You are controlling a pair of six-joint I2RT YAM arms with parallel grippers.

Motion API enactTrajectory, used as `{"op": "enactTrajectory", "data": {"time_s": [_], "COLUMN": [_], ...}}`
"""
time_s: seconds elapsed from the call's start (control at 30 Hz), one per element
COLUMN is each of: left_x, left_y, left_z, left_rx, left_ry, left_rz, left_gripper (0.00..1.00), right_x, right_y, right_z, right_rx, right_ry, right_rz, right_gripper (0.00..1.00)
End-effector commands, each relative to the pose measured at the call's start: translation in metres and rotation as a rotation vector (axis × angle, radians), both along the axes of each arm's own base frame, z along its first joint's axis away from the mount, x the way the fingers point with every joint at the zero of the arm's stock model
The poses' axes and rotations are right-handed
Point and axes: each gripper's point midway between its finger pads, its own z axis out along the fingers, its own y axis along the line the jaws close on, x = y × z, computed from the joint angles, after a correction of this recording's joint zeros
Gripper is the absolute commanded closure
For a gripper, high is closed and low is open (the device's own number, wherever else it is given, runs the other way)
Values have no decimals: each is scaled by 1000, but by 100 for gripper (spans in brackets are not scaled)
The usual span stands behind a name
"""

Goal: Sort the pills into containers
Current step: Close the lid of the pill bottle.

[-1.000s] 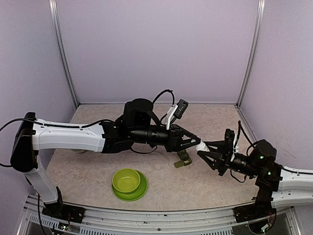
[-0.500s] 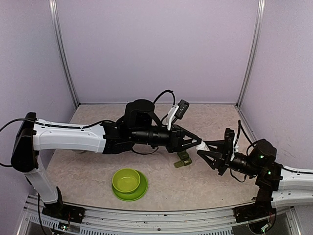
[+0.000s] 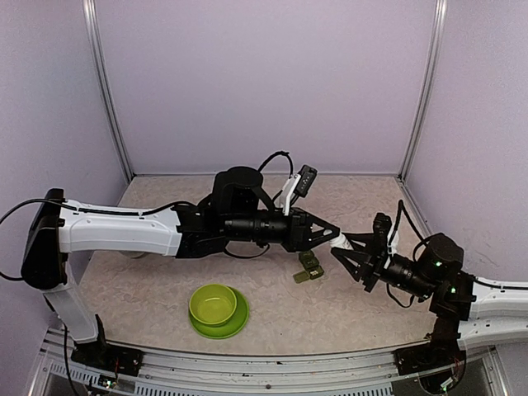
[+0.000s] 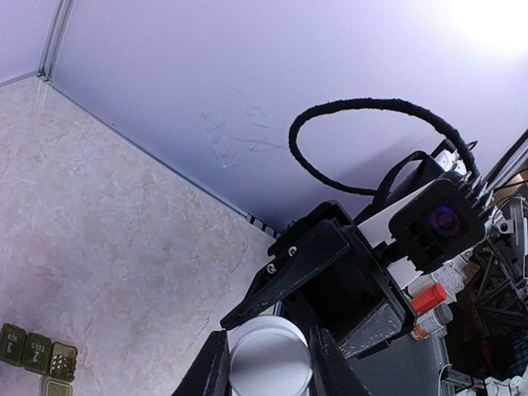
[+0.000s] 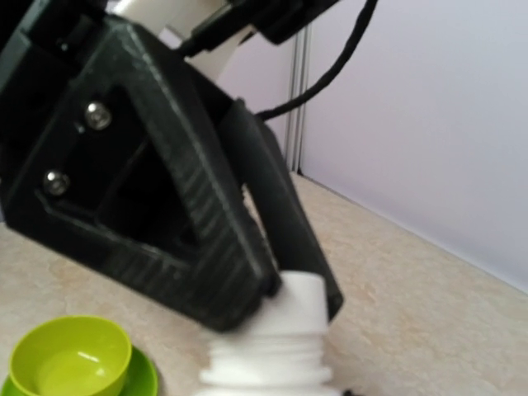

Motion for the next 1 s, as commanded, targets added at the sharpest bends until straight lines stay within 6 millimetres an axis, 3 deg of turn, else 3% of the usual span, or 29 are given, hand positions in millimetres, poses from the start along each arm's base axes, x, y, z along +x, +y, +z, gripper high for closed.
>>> {"op": "enactTrajectory", "data": {"time_s": [0.0,0.13,0.37,0.77,0.97], "left_x": [-15,-14,-14,-19,-19], "left_y": [-8,-7,-11,-8,-10], "left_z": [-17,-14,-16,-26,-23], "left_rx": [20,4,11,31,24], "left_ry": [46,44,49,53,36], "left_rz": [-44,-37,-50,-57,-65], "left_gripper": [74,74,73,70,63], "right_x": [-5,-15,-15,-7,-11], "right_y": [-12,-8,7,-1,8], "right_z": [47,54,47,56,52], "right_rx": [132,151,120,163,154], "right_ry": [-94,-108,-63,-47,-13], "right_rz": [-26,36,85,24,79], "right_gripper": [100,100,100,100,100]}}
